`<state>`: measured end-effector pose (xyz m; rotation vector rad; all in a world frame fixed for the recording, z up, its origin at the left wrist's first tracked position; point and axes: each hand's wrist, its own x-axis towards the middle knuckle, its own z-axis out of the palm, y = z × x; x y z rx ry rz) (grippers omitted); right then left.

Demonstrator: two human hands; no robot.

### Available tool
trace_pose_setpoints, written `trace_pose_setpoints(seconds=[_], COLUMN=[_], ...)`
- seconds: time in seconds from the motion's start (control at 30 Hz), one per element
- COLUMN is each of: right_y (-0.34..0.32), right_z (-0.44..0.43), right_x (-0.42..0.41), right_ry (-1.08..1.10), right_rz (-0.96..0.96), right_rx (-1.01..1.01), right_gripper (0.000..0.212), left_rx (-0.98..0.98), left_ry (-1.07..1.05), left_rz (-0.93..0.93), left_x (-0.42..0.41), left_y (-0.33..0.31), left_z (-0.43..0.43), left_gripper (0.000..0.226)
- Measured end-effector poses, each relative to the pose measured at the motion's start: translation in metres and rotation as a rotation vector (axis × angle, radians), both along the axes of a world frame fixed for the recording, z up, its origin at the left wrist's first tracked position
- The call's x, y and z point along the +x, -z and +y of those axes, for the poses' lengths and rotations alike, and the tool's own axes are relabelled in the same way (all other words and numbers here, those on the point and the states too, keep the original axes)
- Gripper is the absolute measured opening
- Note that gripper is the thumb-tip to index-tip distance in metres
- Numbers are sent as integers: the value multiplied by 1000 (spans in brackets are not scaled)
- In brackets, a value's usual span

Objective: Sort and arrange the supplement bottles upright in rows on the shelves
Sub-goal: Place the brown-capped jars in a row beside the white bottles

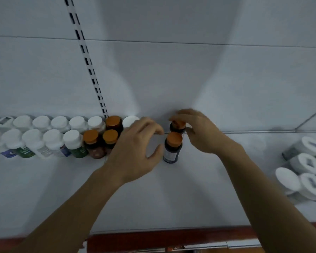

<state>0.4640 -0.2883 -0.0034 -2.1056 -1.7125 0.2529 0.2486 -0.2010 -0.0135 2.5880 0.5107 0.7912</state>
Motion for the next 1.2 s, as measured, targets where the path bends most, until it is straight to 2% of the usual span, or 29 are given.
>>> trace_pose_setpoints(seconds=[0.07, 0.13, 0.2, 0.27, 0.4, 0.57, 0.67, 0.83, 1.0, 1.07, 1.2], right_y=[0, 1, 1, -4, -27, -46, -49, -30, -2, 10, 16], right_z=[-2, -10, -29, -56, -118, -206, -253, -307, -322, -322, -332], right_x=[10, 20, 29, 43, 86, 177, 241, 331, 359, 361, 360], right_ry=[-37, 54, 154, 252, 482, 699, 762, 752, 670, 576, 543], right_rz=[37, 37, 48, 66, 191, 182, 127, 1, 41, 82, 103], right_rx=[-74, -12, 80, 197, 416, 484, 398, 129, 6, -16, 54], right_gripper=[50, 41, 39, 37, 36, 34, 34, 39, 41, 44, 51], left_rx=[-124, -136, -119, -180, -337, -433, -381, -187, 43, -12, -146], left_ry=[57, 22, -23, -11, 31, 122, 190, 307, 324, 349, 436], left_rz=[76, 158, 160, 77, -218, -237, -151, 122, 401, 434, 459], left_x=[19, 36, 50, 67, 119, 212, 282, 411, 487, 499, 487], left_y=[13, 29, 38, 35, 11, -16, -29, -39, -16, -2, -3], left_z=[-12, -19, -23, -31, -61, -114, -144, -192, -227, -228, -223], left_gripper=[37, 49, 50, 44, 42, 45, 45, 44, 43, 45, 71])
